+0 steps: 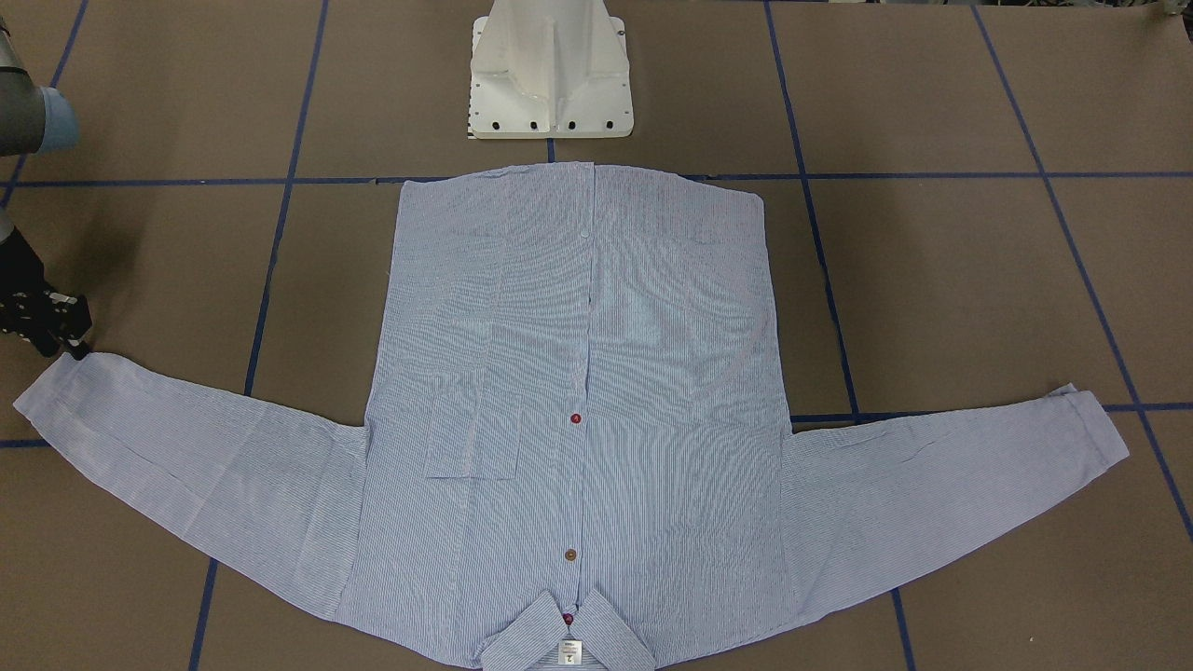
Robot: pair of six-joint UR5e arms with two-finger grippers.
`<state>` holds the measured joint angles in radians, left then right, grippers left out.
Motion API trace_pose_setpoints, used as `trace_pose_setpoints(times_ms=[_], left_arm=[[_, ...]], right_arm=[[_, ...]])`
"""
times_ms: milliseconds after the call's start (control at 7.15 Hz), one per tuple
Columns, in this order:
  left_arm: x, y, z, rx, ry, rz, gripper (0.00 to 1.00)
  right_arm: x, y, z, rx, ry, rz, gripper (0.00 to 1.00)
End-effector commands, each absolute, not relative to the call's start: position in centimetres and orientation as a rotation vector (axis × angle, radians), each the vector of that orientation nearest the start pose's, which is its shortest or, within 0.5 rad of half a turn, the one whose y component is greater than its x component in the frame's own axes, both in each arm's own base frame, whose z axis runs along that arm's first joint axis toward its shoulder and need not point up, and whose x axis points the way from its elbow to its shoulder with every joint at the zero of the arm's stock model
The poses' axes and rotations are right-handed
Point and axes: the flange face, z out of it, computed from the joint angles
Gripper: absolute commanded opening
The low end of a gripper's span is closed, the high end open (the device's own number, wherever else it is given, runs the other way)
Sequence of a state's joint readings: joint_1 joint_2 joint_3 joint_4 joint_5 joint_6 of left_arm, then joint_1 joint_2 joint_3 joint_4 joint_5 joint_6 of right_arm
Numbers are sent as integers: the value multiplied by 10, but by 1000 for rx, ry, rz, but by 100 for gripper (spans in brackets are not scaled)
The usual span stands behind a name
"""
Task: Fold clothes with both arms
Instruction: 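Lower the right gripper to the cuff nearest it and grasp it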
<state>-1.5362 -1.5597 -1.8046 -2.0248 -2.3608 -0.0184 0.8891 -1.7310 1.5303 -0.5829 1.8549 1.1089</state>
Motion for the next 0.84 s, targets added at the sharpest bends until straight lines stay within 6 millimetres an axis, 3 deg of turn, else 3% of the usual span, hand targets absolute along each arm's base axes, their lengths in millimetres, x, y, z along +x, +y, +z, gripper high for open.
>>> trace_pose_setpoints(times_ms=[0,140,420,560,700], left_arm=[[-45,-501,494,619,776,282,100],[-46,-501,494,619,776,280,100],[-46,-501,496,616,776,279,100],[-45,-501,495,617,776,281,100],[-46,-501,496,616,776,279,100]], right_arm=[[-207,-420,655,282,-784,285,0],[-208,-420,650,287,-792,281,0],[-213,-426,611,316,-845,262,0],[-221,-431,585,318,-870,249,0],[-234,-455,527,306,-858,262,0]])
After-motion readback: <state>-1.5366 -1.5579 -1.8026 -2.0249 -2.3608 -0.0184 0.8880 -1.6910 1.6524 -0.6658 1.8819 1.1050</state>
